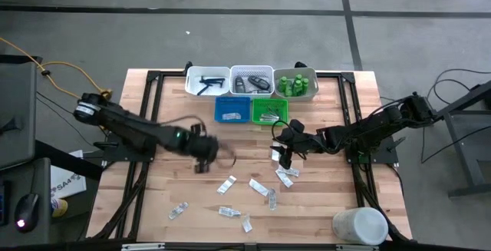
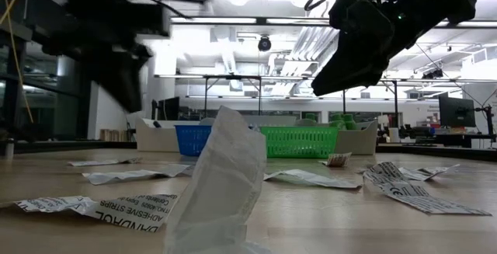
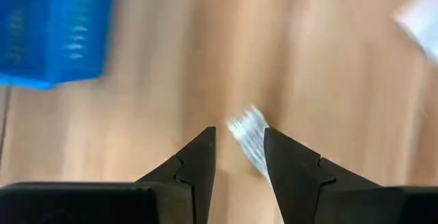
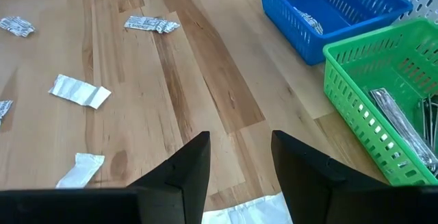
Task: Pick & Place Travel size toiletries
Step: Put the white bandage pad into the blue basket
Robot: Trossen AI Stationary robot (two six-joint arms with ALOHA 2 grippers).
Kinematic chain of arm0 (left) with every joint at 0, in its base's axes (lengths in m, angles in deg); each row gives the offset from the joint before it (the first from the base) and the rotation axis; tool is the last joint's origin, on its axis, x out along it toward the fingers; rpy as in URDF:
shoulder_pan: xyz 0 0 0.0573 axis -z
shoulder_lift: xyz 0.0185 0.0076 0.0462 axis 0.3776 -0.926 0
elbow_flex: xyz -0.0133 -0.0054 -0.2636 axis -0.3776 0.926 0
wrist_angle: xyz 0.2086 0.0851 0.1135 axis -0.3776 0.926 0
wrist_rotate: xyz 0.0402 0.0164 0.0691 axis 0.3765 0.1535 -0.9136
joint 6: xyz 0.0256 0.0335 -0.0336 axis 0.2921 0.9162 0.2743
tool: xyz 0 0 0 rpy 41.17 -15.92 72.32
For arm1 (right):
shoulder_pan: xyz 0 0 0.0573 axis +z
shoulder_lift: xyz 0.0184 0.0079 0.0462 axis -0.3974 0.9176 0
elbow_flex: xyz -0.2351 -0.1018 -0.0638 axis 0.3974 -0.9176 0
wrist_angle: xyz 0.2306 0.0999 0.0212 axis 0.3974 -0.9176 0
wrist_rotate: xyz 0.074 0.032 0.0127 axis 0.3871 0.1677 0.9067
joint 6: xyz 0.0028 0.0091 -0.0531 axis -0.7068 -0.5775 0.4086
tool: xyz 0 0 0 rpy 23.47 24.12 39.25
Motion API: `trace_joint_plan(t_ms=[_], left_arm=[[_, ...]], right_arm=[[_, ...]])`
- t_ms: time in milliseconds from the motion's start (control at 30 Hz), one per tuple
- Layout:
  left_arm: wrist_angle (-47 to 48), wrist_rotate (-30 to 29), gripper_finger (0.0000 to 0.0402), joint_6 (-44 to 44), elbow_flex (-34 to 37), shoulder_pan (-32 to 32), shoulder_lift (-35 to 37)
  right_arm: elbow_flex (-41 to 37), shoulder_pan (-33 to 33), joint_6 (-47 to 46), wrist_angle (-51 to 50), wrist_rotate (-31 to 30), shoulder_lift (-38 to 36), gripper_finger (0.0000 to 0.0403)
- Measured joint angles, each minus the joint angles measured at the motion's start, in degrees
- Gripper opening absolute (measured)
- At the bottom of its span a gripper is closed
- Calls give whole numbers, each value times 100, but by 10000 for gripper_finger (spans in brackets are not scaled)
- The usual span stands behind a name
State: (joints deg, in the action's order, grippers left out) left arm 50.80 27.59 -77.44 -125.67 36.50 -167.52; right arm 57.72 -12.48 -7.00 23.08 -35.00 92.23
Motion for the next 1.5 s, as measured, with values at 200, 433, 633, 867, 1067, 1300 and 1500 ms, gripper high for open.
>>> trace_joint_plan(t_ms=[200,433,633,867,1067,1300,1500], left_arm=[[63,-12,123,2001,103,770,0],[-355,-72,123,2707,101,898,0],[-132,914,123,3025,101,440,0],[-173,2215,128,3952,101,-426,0],[-59,2437,185,4483,144,-733,-61],[-669,2378,227,4768,788,-794,-62],[-1379,2320,228,4764,1121,-794,-63]], right_arm=[[0,-2,4,-2,0,0,149],[0,-1,-4,-2,15,0,149],[0,-1,-23,-1,17,0,149],[0,0,-35,0,18,0,149],[0,-2,-37,0,170,0,149],[0,-2,-36,0,170,0,149],[0,-2,-35,0,154,0,149]])
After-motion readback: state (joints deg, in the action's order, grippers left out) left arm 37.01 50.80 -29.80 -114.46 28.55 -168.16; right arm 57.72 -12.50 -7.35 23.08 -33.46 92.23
